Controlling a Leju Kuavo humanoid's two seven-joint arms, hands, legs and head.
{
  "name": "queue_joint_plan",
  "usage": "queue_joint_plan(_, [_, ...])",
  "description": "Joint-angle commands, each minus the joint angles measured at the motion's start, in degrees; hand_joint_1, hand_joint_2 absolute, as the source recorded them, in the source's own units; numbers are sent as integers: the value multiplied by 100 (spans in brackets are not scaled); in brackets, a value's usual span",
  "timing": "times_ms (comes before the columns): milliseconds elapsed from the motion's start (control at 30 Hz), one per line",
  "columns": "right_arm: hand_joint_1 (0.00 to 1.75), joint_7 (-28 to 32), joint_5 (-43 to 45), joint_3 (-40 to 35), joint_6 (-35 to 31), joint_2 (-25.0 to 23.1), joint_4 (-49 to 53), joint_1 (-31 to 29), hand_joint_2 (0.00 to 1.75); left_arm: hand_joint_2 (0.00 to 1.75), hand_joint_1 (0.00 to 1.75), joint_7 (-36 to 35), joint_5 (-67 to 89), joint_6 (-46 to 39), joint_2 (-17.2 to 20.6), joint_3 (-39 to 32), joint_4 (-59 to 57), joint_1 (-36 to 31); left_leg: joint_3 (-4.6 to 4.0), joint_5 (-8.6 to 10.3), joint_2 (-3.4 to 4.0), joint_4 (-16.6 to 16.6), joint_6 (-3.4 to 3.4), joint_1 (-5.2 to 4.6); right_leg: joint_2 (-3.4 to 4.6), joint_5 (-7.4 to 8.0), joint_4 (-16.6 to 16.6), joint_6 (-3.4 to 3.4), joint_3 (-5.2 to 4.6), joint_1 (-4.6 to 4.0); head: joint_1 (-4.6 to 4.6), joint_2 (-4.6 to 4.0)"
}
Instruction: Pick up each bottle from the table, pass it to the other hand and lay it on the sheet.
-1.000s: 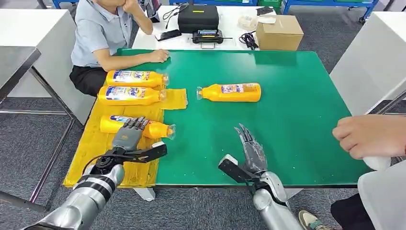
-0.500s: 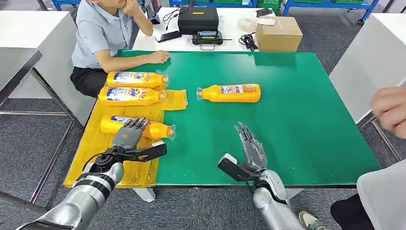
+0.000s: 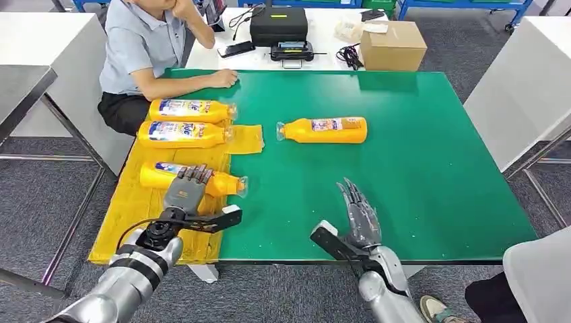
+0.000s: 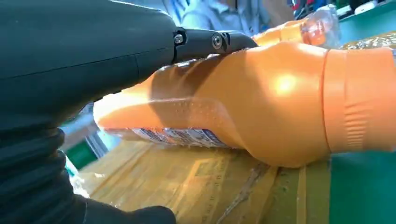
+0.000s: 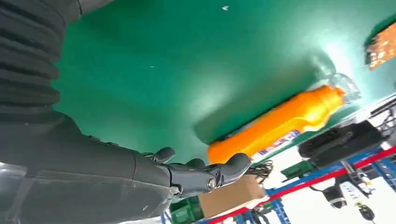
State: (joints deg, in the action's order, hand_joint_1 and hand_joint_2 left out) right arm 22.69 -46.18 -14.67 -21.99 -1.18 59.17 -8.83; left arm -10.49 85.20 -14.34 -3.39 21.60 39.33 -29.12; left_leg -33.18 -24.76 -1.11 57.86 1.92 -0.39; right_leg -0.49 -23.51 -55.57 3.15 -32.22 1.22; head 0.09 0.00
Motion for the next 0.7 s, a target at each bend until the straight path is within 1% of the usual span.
queue_joint_plan(33, [0,-78,-113,333,-15,-16,368,311,175,175,0,-354,313,328,397,802,1284,582,-16,-3,17,-2,-12,5,12,1,2,-14,-20,-6,0,0])
queue_joint_plan(200, [0,-118,-161,394,-19,-26,462,390,175,175,0,-418,364,333,421,798,1523,655,-51,-5,20,2,-10,7,15,2,0,-14,-55,-7,0,0])
queue_joint_plan(400, [0,-148,-241,547,-18,-28,691,612,175,175,0,-404,399,555,535,883,2180,830,-72,-8,17,4,-12,9,11,-1,0,-19,-75,-10,0,0])
queue_joint_plan(600, [0,-153,-264,584,10,-36,769,678,175,175,0,-457,373,652,552,856,2327,868,-101,-2,14,2,-7,4,8,2,-1,-12,-105,-4,0,0])
queue_joint_plan(700, [0,-153,-264,584,10,-36,769,678,175,175,0,-457,373,652,552,856,2327,868,-98,-7,21,5,-12,9,12,0,-1,-18,-103,-10,0,0])
